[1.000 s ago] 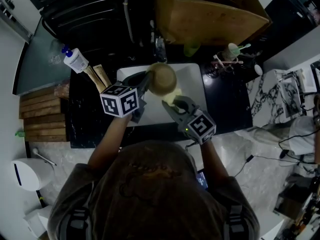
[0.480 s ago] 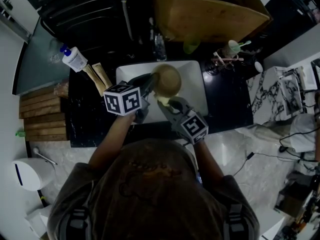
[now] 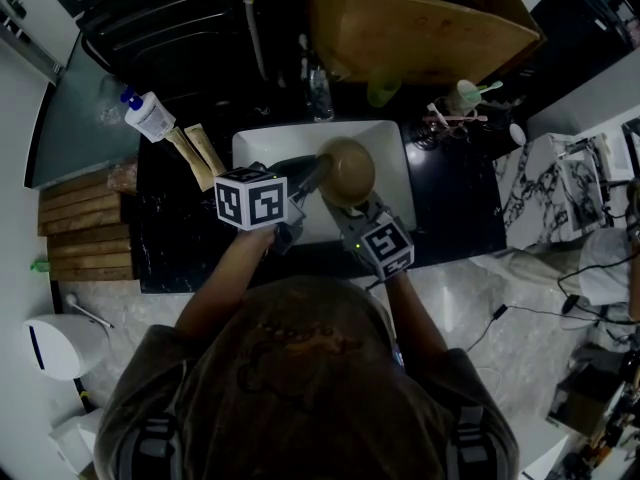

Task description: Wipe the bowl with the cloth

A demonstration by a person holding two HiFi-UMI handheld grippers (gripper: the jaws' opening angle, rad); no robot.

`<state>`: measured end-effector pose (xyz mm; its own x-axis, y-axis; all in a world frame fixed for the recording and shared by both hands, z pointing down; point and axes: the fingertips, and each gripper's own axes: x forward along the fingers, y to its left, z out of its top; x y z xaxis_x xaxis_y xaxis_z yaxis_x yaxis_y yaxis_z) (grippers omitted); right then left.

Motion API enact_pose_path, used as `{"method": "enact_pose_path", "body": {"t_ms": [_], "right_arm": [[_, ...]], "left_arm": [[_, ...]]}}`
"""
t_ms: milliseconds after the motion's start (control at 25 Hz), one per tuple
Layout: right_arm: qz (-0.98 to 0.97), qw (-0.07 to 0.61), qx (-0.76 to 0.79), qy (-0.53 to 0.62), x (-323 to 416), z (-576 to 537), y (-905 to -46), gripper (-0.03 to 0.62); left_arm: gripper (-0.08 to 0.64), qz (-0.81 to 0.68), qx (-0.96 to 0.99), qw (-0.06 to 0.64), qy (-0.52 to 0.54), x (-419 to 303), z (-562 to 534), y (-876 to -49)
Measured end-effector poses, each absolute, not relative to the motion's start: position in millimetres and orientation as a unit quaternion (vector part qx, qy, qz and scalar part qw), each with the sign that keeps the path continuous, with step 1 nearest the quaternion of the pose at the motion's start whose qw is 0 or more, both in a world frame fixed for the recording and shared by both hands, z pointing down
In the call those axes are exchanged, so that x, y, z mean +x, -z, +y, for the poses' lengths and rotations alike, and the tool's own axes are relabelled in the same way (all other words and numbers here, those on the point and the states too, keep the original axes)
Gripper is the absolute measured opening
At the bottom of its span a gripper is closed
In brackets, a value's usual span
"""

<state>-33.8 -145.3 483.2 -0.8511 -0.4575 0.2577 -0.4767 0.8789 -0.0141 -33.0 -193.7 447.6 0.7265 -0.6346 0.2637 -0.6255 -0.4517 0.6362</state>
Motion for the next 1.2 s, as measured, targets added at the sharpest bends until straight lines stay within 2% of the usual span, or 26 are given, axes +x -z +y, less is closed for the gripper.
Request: {"method": "enact_pose_path", "body": {"t_ms": [360, 680, 960, 1200], "right_arm": [[-0.946, 0.116, 0.297, -0.053, -6.0, -172.3, -487.6, 0.032], [-0.938, 0.120, 0.319, -0.070, 29.1, -183.0, -486.5, 0.032], [-0.949, 0.133, 0.279, -0.067, 32.2, -161.2, -473.2, 0.032], [-0.963, 0.135, 0.223, -0.069, 14.0, -124.7, -448.2, 0.032]], "left_arm": [[0.015, -0.348, 0.853, 0.388, 0.011, -28.2, -186.1, -449.7], [0.015, -0.398, 0.837, 0.375, -0.002, -62.4, -194.4, -464.0], [0.015, -0.480, 0.809, 0.336, -0.053, -100.1, -212.1, -493.8], [0.015, -0.498, 0.798, 0.329, -0.079, -103.9, -222.4, -512.3]]}}
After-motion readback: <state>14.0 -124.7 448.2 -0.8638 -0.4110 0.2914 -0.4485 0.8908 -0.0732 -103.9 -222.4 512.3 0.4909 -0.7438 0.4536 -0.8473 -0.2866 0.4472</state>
